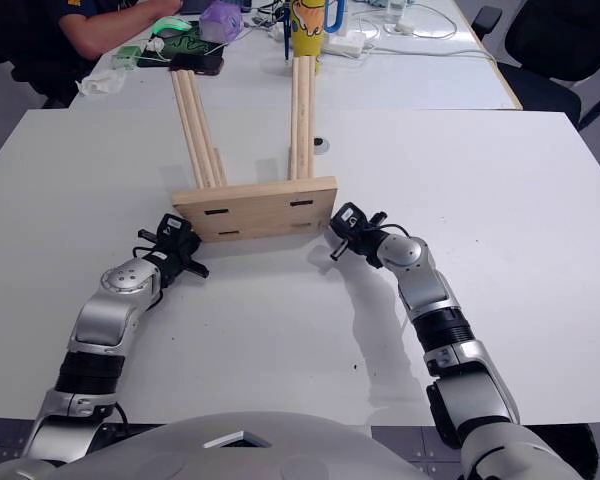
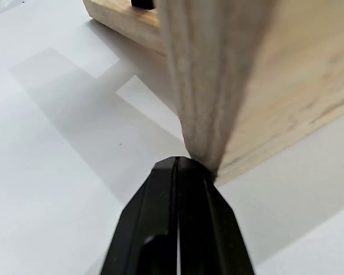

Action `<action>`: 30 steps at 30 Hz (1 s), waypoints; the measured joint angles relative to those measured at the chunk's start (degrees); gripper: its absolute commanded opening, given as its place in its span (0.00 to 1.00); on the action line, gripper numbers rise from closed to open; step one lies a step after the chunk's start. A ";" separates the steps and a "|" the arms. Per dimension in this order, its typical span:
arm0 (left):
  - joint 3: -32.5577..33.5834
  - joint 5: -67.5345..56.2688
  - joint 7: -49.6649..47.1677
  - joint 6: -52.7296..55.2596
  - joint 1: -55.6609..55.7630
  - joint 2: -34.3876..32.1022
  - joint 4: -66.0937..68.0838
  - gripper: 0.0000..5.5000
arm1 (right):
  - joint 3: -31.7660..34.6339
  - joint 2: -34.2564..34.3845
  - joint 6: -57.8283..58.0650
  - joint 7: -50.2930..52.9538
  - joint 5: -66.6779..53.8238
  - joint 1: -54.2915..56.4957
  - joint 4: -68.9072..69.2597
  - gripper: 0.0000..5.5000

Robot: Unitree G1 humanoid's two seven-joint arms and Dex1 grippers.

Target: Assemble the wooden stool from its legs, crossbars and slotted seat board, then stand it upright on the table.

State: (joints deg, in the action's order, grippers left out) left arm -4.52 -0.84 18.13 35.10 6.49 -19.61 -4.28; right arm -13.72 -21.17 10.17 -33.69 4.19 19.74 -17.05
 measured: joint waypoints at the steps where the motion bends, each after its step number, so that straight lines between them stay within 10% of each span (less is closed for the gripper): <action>1: 0.03 0.11 -0.01 0.33 0.00 0.00 -0.31 0.00 | 0.01 0.04 0.59 0.10 0.01 -0.17 0.77 0.00; 30: 7.81 0.57 -0.67 17.32 13.57 -3.26 -21.64 0.00 | 12.30 -0.49 20.51 -0.04 -9.08 10.66 32.41 0.00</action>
State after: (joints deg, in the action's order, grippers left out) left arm 3.28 -0.27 17.46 52.42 20.06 -22.87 -25.92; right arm -1.42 -21.66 30.69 -33.73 -4.89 30.40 15.36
